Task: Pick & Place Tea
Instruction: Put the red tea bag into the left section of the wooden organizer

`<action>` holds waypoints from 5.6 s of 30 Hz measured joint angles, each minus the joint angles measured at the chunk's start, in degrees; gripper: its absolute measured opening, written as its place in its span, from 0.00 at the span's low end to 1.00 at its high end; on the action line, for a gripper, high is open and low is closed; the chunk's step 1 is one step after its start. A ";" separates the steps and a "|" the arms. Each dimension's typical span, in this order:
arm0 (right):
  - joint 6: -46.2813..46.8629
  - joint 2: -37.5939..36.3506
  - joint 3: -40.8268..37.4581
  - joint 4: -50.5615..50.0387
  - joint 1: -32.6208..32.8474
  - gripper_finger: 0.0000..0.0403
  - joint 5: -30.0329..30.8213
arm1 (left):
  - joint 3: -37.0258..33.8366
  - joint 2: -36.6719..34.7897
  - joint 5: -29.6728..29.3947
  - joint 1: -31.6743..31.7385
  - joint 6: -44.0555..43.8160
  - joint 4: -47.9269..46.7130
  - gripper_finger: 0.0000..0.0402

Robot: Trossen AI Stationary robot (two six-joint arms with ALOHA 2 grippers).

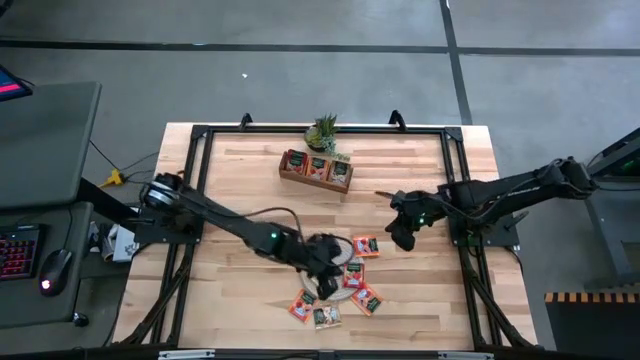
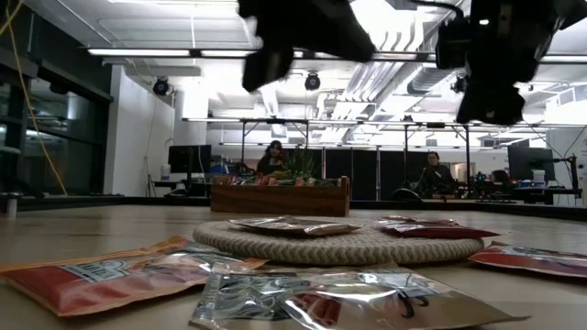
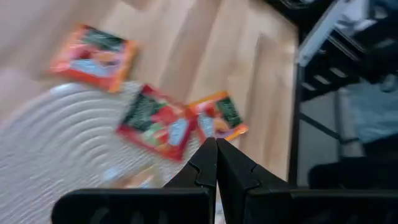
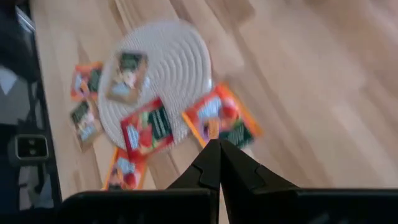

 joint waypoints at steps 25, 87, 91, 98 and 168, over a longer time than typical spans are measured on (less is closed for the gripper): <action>13.39 5.36 0.00 1.20 10.72 0.20 8.81 | 3.49 8.02 -1.38 -0.33 9.49 0.53 0.00; 35.82 16.58 -15.30 42.91 23.25 0.41 17.40 | 34.28 32.87 4.75 1.60 20.96 -26.76 0.00; 37.96 22.24 -15.30 47.01 23.95 0.41 16.47 | 34.24 32.87 3.55 1.59 20.96 -26.69 0.00; 38.38 31.29 -15.24 57.81 23.07 0.41 13.62 | 34.08 32.89 3.15 1.59 20.96 -24.97 0.00; 13.42 35.60 -12.87 54.53 7.78 0.19 -7.91 | 34.02 32.91 4.03 1.94 23.86 -23.74 0.00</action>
